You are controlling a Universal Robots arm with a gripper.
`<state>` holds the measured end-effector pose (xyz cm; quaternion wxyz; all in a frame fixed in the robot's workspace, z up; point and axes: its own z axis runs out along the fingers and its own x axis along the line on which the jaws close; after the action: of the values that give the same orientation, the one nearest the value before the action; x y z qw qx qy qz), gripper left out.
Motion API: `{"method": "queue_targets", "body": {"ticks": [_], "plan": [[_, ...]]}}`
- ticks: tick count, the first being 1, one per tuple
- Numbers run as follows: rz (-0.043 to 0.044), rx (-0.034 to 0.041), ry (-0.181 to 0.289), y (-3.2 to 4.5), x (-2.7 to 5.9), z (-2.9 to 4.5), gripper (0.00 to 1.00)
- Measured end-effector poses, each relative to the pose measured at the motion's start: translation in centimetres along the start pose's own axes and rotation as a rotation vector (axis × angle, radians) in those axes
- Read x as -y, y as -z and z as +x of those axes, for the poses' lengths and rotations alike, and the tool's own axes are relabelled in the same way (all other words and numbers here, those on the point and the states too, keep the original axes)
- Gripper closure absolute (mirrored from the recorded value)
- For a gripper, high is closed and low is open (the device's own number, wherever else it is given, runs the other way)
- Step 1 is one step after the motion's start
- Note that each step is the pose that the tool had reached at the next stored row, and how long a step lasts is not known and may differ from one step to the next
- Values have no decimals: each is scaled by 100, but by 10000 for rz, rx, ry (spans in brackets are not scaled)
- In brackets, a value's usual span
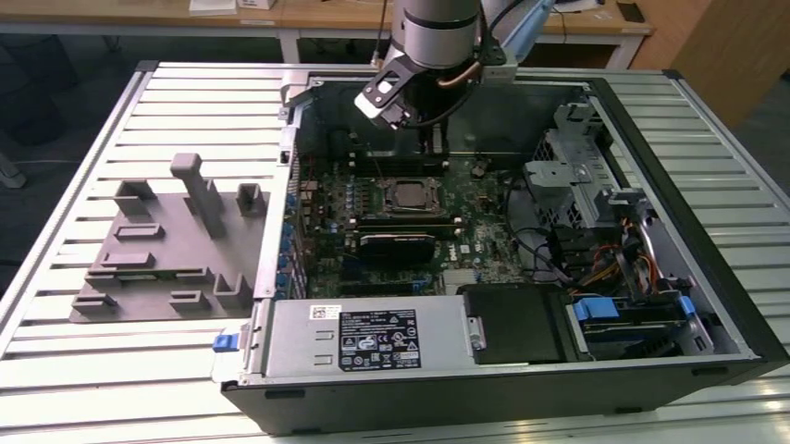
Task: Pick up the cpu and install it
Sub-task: 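Close the cpu cover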
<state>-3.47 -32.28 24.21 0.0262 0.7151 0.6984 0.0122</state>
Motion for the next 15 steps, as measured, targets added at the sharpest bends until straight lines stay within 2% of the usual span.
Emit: {"method": "queue_targets", "body": {"ticks": [2,4,15], "plan": [[27,3,-1,1,1,0,89],[292,6,5,-3,-8,0,89],[306,8,6,-3,-8,0,89]]}}
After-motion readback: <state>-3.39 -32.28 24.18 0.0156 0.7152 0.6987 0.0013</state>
